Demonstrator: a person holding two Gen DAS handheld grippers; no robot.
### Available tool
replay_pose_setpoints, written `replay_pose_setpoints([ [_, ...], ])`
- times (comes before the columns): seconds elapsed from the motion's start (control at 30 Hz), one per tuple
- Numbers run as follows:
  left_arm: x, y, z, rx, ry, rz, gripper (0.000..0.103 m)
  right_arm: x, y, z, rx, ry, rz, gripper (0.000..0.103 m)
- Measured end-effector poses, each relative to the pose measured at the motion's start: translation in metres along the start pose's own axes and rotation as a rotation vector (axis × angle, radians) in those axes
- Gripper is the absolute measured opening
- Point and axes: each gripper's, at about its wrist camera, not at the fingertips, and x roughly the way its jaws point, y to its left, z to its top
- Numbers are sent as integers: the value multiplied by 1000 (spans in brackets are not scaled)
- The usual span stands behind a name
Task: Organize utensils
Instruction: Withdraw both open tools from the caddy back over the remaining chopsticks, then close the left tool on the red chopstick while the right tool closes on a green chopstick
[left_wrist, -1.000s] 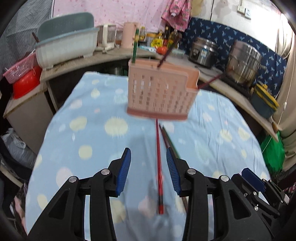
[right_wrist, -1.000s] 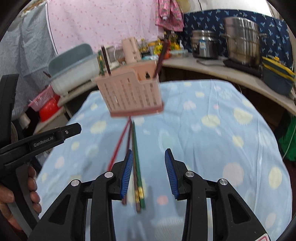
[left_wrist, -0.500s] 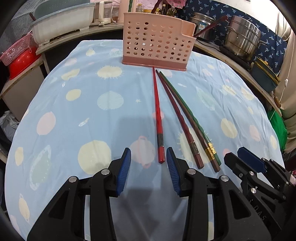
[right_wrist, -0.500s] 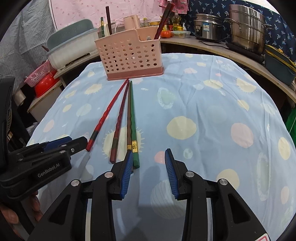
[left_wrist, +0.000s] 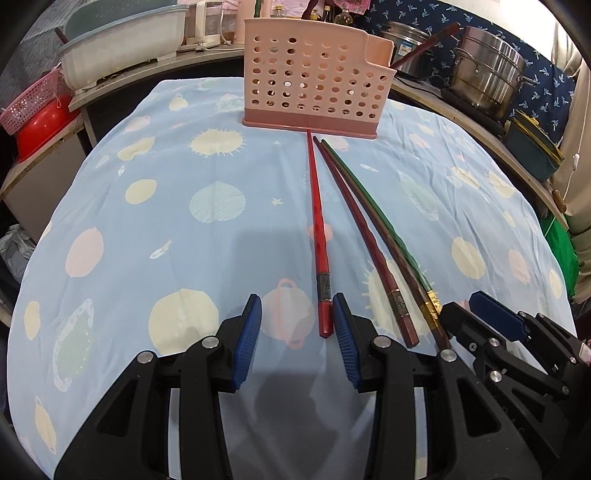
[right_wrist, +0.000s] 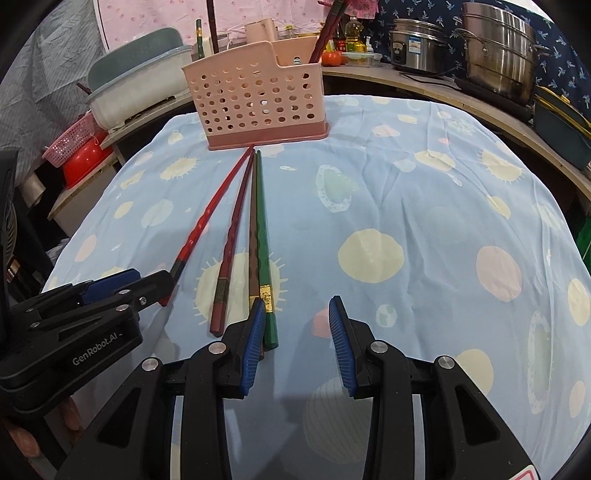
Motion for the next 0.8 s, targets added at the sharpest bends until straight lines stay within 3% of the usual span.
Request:
replay_pose_setpoints([
  [0.3,3,2,0,2,-3,9,38,6,11,-1,-44,27,11,35],
  [0.5,4,4,1,-7,-5,-3,37,7,8,1,-37,30,20,29],
  [0.6,6,4,2,-7,-5,-11,37,9,13,3,-51,35,28,22],
  [0.67,6,5,3,-10,-6,-17,35,11,15,4,-54,37,31,18],
  [0.8,6,5,3,-5,-3,-42,17,13,17,4,-59,41,38,8],
])
